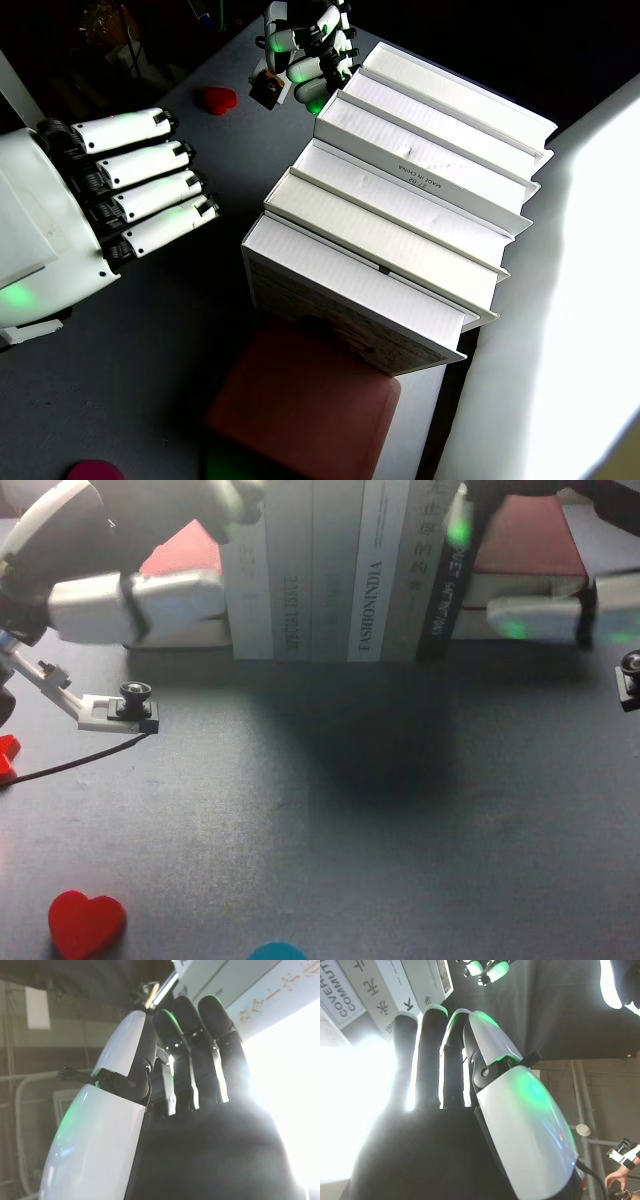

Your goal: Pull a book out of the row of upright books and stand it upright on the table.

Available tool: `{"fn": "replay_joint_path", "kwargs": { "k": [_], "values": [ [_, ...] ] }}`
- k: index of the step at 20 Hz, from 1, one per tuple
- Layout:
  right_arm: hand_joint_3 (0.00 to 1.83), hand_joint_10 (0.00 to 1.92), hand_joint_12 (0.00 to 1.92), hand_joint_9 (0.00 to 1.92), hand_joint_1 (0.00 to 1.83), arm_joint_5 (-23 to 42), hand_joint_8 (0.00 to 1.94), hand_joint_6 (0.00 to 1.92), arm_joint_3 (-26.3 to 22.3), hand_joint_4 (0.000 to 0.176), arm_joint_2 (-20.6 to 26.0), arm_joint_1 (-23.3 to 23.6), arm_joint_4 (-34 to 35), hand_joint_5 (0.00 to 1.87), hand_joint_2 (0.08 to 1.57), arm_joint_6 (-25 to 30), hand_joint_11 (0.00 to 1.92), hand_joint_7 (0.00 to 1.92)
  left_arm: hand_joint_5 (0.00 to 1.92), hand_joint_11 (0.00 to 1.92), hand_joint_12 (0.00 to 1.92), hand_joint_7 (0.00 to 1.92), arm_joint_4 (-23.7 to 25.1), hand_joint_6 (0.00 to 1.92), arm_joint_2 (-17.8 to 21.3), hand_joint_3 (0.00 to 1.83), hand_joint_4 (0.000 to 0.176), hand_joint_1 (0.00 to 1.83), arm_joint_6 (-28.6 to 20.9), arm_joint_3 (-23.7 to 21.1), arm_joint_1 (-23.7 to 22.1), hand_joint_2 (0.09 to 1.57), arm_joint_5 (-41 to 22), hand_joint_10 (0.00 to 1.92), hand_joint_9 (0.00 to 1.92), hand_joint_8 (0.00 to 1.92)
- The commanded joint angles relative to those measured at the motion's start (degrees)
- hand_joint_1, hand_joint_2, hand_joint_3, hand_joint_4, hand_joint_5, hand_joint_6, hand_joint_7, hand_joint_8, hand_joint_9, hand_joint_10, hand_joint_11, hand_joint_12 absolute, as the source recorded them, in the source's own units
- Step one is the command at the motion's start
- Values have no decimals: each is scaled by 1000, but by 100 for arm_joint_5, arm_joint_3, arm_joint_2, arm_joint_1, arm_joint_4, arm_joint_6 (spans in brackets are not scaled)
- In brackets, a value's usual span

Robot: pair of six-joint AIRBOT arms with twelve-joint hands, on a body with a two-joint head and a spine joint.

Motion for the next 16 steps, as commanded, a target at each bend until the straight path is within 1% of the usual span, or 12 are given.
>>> {"fn": "replay_joint_path", "kwargs": {
  "k": [1, 3, 4, 6, 7, 8, 9, 10, 11, 13, 15, 16],
  "values": [
    [38, 674, 1683, 217, 976, 599, 19, 128, -13, 72, 7, 107, 342, 515, 950, 72, 15, 432, 547, 56, 1777, 533, -297, 4, 15, 15, 9, 1090, -54, -24, -16, 896, -637, 821, 303, 150],
    [14, 635, 1682, 221, 959, 600, 6, 72, -17, 68, 7, 107, 341, 516, 959, 77, 10, 438, 561, 68, 1788, 547, -325, 6, 21, 7, 28, 1089, -54, -34, 2, 895, -653, 822, 308, 135],
    [17, 627, 1683, 223, 957, 600, 11, 64, -22, 40, 7, 107, 333, 519, 972, 83, 3, 454, 561, 67, 1788, 553, -329, 5, 21, 6, 31, 1092, -54, -37, 2, 894, -662, 822, 309, 135],
    [10, 631, 1634, 261, 978, 616, 19, 57, -39, 9, 7, 107, 275, 550, 975, 122, 56, 498, 575, 90, 1781, 551, -329, 5, 34, 2, 20, 1094, -54, -60, 7, 887, -683, 821, 322, 115],
    [8, 619, 1607, 271, 968, 626, 16, 46, -53, 7, 11, 122, 244, 550, 979, 123, 60, 509, 572, 91, 1783, 541, -334, 3, 41, 3, 16, 1097, -54, -71, 14, 889, -691, 821, 320, 108],
    [9, 588, 1638, 290, 932, 626, 3, 18, -66, 34, 39, 175, 203, 504, 991, 123, 89, 466, 560, 79, 1783, 547, -367, 0, 47, 5, 11, 1097, -54, -85, 38, 894, -711, 814, 308, 107],
    [8, 559, 1654, 297, 891, 625, 5, 7, -79, 34, 70, 236, 156, 485, 999, 123, 74, 478, 537, 67, 1760, 529, -384, 0, 51, 3, 26, 1090, -54, -93, 64, 892, -723, 745, 311, 76],
    [8, 539, 1691, 287, 863, 622, 3, 1, -104, 41, 121, 315, 105, 473, 1008, 111, 40, 478, 529, 55, 1763, 515, -411, 0, 63, 0, 34, 1090, -54, -103, 95, 884, -731, 710, 323, 52],
    [5, 512, 1694, 238, 848, 605, 0, 0, -142, 38, 191, 406, 72, 465, 1004, 50, 7, 466, 498, 52, 1759, 482, -468, 0, 74, 0, 6, 1053, -54, -110, 131, 876, -745, 700, 317, 32],
    [14, 559, 1724, 175, 788, 554, 0, 1, -157, 62, 260, 485, 69, 435, 1064, -38, 0, 412, 426, 1, 1778, 414, -554, 1, 78, 0, 0, 1001, -54, -110, 179, 852, -785, 766, 238, 5],
    [24, 490, 1568, 38, 810, 498, 0, 10, -155, 140, 311, 569, 70, 465, 1119, -91, 0, 293, 401, 0, 1775, 416, -601, 1, 89, 0, 2, 990, -54, -124, 215, 852, -814, 848, 223, 13],
    [23, 441, 1521, 16, 818, 462, 0, 14, -150, 137, 322, 613, 60, 483, 1130, -122, 0, 260, 408, 0, 1774, 421, -610, 4, 94, 0, 17, 977, -54, -129, 222, 848, -818, 853, 221, 15]
  ]
}}
